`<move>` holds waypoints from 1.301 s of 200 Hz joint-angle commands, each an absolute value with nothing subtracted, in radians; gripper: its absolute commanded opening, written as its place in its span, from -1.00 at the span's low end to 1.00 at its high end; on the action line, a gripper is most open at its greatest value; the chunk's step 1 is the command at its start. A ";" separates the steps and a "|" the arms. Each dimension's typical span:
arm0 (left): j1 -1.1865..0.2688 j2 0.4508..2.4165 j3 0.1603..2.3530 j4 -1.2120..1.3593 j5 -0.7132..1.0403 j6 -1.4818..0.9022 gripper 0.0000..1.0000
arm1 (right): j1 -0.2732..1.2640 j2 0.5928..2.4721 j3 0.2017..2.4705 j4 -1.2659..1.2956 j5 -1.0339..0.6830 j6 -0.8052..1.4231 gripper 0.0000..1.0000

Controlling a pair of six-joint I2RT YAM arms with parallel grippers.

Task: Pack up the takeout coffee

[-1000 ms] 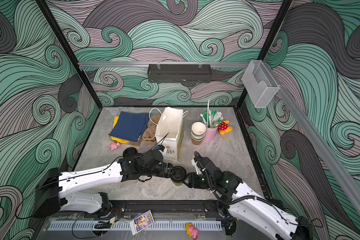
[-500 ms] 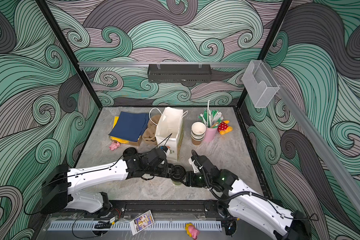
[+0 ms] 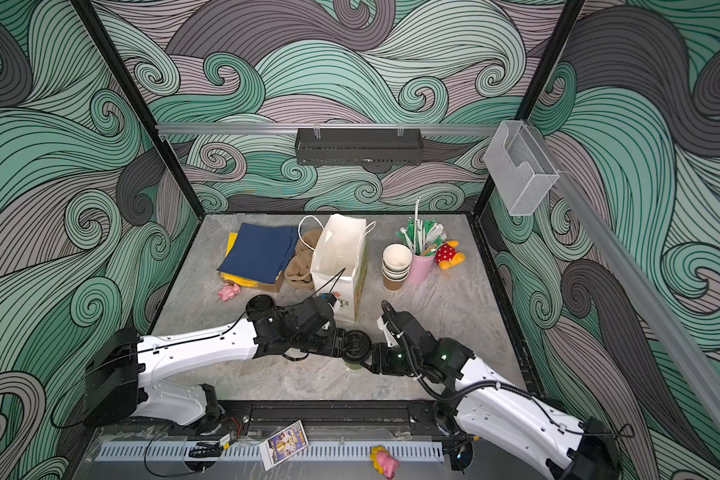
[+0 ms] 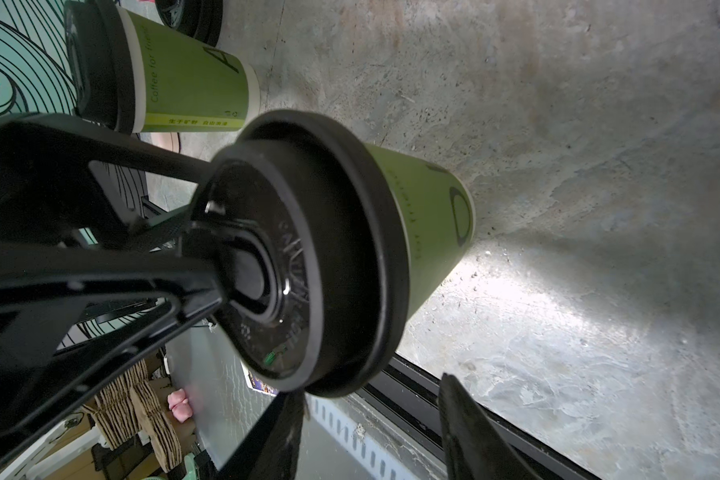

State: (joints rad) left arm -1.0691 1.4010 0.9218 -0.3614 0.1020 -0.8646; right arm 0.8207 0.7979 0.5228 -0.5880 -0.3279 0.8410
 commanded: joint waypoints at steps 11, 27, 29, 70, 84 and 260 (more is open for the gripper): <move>-1.065 1.448 0.922 -0.406 0.095 -0.859 0.32 | 0.821 0.859 0.500 -0.723 -0.211 0.819 0.07; -1.065 1.450 0.920 -0.406 0.094 -0.859 0.31 | 0.821 0.873 0.496 -0.715 -0.213 0.819 0.07; -1.065 1.449 0.919 -0.406 0.094 -0.859 0.31 | 0.821 0.874 0.496 -0.714 -0.213 0.818 0.07; -1.065 1.454 0.916 -0.415 0.094 -0.858 0.29 | 0.822 0.912 0.486 -0.697 -0.211 0.815 0.08; -1.065 1.452 0.916 -0.416 0.092 -0.857 0.29 | 0.822 0.922 0.483 -0.696 -0.212 0.813 0.08; -1.067 1.435 0.917 -0.423 0.087 -0.851 0.28 | 0.767 0.699 0.592 -0.650 -0.216 0.898 -0.35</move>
State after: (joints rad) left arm -1.0691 1.4189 0.9218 -0.3321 0.1093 -0.8646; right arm 0.7681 0.6815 0.6106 -0.7349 -0.1917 0.8368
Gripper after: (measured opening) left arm 0.642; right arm 0.354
